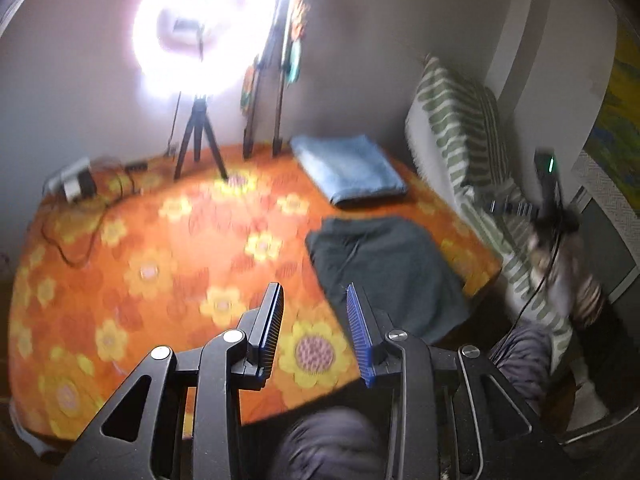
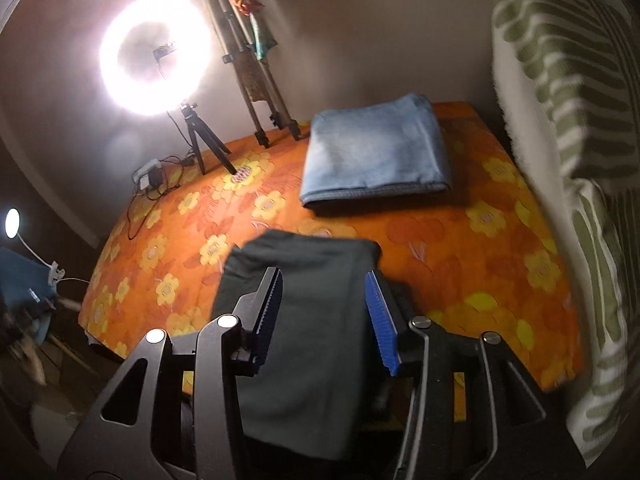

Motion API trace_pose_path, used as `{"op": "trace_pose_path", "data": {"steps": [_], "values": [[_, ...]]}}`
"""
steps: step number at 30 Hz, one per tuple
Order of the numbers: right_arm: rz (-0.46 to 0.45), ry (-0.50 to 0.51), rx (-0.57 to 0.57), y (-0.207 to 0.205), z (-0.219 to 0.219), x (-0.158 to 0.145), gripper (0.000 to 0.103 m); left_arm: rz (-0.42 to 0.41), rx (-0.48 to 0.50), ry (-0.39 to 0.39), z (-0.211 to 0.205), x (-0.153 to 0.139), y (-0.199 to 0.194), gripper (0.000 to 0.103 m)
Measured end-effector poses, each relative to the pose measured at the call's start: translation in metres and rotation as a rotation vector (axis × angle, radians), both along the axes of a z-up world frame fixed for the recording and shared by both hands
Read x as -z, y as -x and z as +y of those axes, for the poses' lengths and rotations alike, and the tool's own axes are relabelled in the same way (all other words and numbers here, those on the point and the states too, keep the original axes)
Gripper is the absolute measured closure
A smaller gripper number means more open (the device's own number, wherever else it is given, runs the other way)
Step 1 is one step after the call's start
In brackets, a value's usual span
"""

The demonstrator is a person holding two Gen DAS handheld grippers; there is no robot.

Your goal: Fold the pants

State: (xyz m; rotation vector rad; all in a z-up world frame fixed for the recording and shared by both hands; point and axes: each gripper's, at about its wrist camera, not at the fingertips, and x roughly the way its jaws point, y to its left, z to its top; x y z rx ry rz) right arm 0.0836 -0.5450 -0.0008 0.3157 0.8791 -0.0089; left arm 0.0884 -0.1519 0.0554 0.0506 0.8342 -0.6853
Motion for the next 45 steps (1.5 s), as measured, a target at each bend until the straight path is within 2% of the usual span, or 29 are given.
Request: {"op": "trace_pose_path", "data": {"steps": [3,5,9,13,17,20,22,25,30,34,40,45], "values": [[0.004,0.001,0.021,0.013,-0.005,0.010,0.046,0.008,-0.001,0.015,-0.010,-0.018,-0.013,0.071],[0.006,-0.012,0.036,0.022,-0.011,0.017,0.044,0.022,0.005,0.022,-0.022,-0.021,-0.024,0.071],[0.018,-0.049,0.069,0.025,-0.021,0.035,0.033,0.033,0.025,-0.008,-0.049,-0.015,-0.042,0.068],[0.029,-0.055,0.096,0.019,-0.028,0.054,0.029,0.059,0.047,-0.028,-0.072,-0.002,-0.058,0.068],[0.054,-0.060,0.092,0.007,-0.030,0.074,0.028,0.086,0.071,-0.065,-0.097,0.022,-0.073,0.068],[0.071,-0.099,0.066,-0.001,-0.032,0.093,0.028,0.136,0.082,-0.064,-0.109,0.050,-0.086,0.068],[0.079,-0.127,0.056,-0.004,-0.033,0.105,0.027,0.179,0.074,-0.048,-0.112,0.071,-0.094,0.066],[0.109,-0.169,0.031,-0.009,-0.037,0.120,0.018,0.265,0.065,-0.007,-0.115,0.105,-0.103,0.065],[0.138,-0.233,0.020,-0.013,-0.045,0.133,0.011,0.344,0.033,0.042,-0.116,0.150,-0.111,0.065],[0.160,-0.266,0.014,-0.020,-0.046,0.142,0.007,0.356,0.012,0.067,-0.115,0.166,-0.115,0.065],[0.193,-0.249,0.014,-0.020,-0.044,0.152,0.007,0.344,0.021,0.065,-0.120,0.182,-0.114,0.065],[0.241,-0.233,0.007,-0.027,-0.038,0.164,0.007,0.367,0.021,0.076,-0.125,0.194,-0.121,0.065]]}}
